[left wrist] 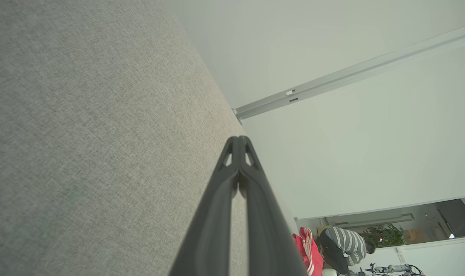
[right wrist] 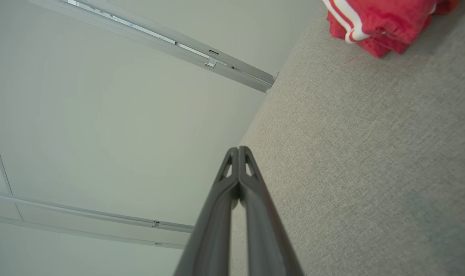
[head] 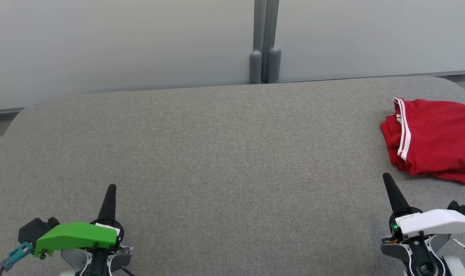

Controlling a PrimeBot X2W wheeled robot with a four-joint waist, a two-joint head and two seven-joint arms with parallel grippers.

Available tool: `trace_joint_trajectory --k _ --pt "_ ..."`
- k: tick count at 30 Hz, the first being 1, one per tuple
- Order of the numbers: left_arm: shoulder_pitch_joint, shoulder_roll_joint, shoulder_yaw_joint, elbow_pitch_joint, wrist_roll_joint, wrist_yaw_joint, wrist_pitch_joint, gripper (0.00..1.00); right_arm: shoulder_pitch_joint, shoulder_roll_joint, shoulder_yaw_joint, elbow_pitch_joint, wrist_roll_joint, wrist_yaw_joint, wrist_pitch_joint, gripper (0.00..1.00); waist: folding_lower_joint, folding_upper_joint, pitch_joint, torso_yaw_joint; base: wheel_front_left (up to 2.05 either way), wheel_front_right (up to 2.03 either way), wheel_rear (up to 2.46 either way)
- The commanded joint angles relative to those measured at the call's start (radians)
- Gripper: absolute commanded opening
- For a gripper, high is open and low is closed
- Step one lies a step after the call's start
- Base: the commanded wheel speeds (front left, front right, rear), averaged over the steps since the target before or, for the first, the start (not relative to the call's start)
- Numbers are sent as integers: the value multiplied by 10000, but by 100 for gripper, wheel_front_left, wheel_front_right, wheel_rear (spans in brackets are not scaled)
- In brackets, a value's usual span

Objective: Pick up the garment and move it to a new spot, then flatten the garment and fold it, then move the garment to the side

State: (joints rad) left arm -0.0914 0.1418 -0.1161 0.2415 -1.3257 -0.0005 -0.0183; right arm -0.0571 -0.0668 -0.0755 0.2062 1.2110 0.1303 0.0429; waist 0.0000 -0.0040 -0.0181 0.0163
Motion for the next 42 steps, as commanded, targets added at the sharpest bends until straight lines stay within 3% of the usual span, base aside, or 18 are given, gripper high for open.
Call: trace_joint_trajectory --k 1,42 --pt "-255 -31 169 -16 -224 -118 80 0 -229 -44 -62 -21 267 6 49 0 0 23 7 -5 0 0 0" --pt "-665 -768 1476 429 -2451 -1126 888 0 -516 -13 -643 361 3458 7 686 0 0 36 172 -129 0 0 0"
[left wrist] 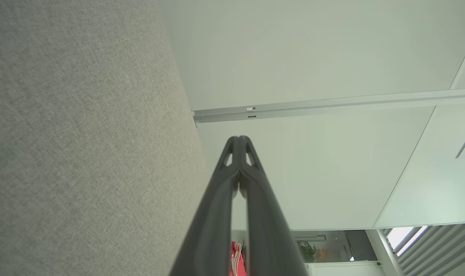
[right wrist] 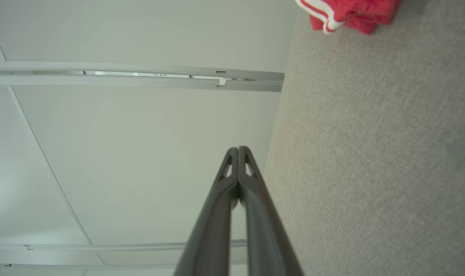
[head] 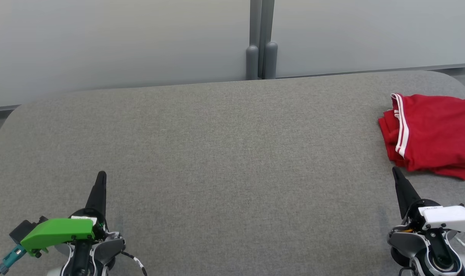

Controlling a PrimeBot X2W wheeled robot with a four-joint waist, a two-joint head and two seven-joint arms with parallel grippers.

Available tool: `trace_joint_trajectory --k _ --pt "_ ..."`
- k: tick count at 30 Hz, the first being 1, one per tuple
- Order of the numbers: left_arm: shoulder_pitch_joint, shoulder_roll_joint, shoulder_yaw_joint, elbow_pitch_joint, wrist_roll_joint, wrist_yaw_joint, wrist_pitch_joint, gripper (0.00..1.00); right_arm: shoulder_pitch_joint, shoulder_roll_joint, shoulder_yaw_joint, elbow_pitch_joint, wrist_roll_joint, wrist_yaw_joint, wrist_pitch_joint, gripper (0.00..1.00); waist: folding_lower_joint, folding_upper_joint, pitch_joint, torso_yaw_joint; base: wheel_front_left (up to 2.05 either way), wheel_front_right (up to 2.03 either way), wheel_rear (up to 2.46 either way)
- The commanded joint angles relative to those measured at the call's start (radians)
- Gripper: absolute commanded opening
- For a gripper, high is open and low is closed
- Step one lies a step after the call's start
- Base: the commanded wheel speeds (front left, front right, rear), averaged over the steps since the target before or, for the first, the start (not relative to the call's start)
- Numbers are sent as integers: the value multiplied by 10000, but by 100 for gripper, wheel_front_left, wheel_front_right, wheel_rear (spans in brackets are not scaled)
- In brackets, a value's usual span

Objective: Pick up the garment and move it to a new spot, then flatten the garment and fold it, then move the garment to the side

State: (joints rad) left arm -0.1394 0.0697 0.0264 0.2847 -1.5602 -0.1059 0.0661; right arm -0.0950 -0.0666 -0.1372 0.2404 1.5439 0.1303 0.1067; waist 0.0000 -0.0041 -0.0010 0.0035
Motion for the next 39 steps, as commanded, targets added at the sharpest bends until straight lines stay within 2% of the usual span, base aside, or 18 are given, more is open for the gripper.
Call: trace_joint_trajectory --k 1,12,39 --pt "-190 -63 80 7 -154 -100 60 0 -139 -14 -38 25 196 7 55 0 0 37 4 -3 0 0 0" --pt "-264 -206 358 111 -608 -311 224 0 -182 1 -178 108 868 7 199 0 0 41 48 -36 0 0 0" --pt "-247 -206 360 100 -568 -294 234 0 -189 45 -239 105 732 7 246 0 0 41 48 -36 0 0 0"
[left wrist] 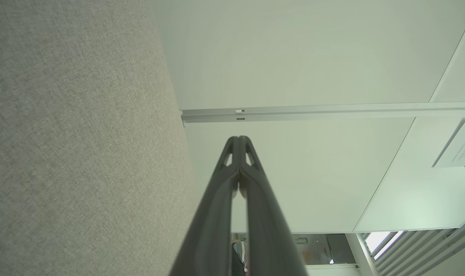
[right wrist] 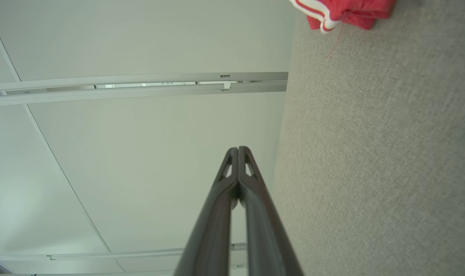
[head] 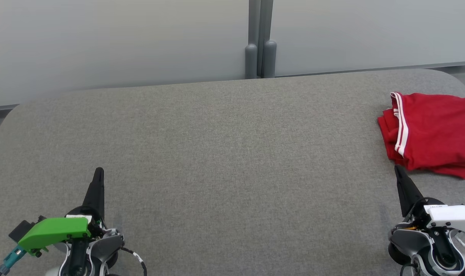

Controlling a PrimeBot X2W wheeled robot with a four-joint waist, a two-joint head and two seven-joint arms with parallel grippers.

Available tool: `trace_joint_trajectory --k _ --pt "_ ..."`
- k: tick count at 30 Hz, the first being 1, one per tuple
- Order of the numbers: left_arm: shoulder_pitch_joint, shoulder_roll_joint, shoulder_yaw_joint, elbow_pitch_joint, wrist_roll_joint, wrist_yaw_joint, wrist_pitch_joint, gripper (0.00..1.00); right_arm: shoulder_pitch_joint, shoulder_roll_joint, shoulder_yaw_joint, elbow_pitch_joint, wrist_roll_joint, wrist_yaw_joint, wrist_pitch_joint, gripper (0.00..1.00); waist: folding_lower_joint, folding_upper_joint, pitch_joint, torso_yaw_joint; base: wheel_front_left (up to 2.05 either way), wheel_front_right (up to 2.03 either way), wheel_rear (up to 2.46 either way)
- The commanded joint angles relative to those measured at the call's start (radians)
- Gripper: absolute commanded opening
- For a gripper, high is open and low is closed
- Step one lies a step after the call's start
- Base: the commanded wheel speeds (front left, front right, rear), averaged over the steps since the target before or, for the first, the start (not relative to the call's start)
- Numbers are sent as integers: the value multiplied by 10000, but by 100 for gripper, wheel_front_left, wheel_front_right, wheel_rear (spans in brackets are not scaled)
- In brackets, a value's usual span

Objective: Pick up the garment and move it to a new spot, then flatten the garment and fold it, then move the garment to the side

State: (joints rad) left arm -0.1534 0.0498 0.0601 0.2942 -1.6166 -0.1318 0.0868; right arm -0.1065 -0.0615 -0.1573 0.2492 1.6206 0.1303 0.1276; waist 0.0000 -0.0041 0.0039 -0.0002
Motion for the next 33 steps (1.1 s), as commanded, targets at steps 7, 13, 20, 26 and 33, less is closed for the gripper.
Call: trace_joint_trajectory --k 7,13,20,26,33 --pt "-107 -9 25 3 0 -33 31 0 -76 5 -50 18 -42 7 54 0 0 41 0 0 0 0 0" --pt "-107 -10 27 3 3 -35 33 0 -77 8 -59 17 -49 7 50 0 0 41 0 0 0 0 0" --pt "-107 -11 30 3 6 -35 35 0 -80 15 -70 17 -66 7 66 0 0 41 0 0 0 0 0" --pt "-107 -11 32 2 8 -33 37 0 -82 22 -77 17 -77 7 77 0 0 41 0 0 0 0 0" --pt "-107 -12 33 2 10 -33 39 0 -83 32 -87 17 -82 7 83 0 0 41 0 0 0 0 0"
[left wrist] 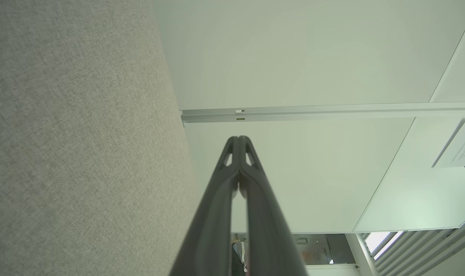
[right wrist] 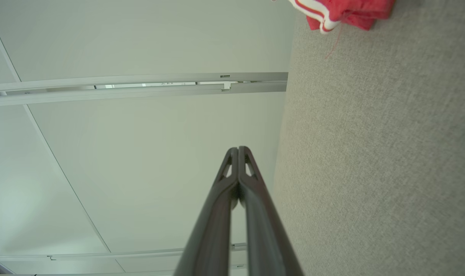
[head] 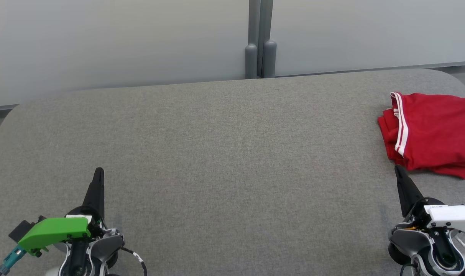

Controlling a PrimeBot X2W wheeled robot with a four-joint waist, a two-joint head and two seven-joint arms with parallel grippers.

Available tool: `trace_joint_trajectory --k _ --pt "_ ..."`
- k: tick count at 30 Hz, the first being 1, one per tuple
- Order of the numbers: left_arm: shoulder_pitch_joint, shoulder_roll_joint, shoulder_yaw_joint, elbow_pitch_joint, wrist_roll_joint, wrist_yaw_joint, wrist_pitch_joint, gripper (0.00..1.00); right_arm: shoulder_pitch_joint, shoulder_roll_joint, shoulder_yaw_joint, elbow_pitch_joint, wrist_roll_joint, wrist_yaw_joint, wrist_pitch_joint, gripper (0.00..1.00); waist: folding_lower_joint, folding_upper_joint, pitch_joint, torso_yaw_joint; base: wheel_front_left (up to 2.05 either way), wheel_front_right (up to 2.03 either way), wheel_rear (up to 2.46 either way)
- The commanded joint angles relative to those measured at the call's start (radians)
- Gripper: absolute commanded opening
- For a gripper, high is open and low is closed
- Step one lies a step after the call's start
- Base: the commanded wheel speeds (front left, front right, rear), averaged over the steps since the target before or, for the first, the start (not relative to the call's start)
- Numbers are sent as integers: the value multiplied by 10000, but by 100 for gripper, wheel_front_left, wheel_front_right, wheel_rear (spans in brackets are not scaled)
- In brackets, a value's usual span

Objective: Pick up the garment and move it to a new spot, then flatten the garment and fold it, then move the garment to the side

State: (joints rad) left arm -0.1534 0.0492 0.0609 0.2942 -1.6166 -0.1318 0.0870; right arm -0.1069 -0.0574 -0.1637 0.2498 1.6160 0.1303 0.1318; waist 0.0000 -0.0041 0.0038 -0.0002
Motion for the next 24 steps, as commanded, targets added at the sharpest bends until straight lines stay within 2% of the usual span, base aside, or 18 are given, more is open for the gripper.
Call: trace_joint_trajectory --k 1,24 --pt "-106 -7 26 2 11 -33 37 0 -79 -8 -24 11 -38 7 43 0 0 41 0 0 0 0 0" --pt "-106 -8 30 1 17 -33 42 0 -84 7 -51 12 -72 7 58 0 0 41 0 0 0 0 0"
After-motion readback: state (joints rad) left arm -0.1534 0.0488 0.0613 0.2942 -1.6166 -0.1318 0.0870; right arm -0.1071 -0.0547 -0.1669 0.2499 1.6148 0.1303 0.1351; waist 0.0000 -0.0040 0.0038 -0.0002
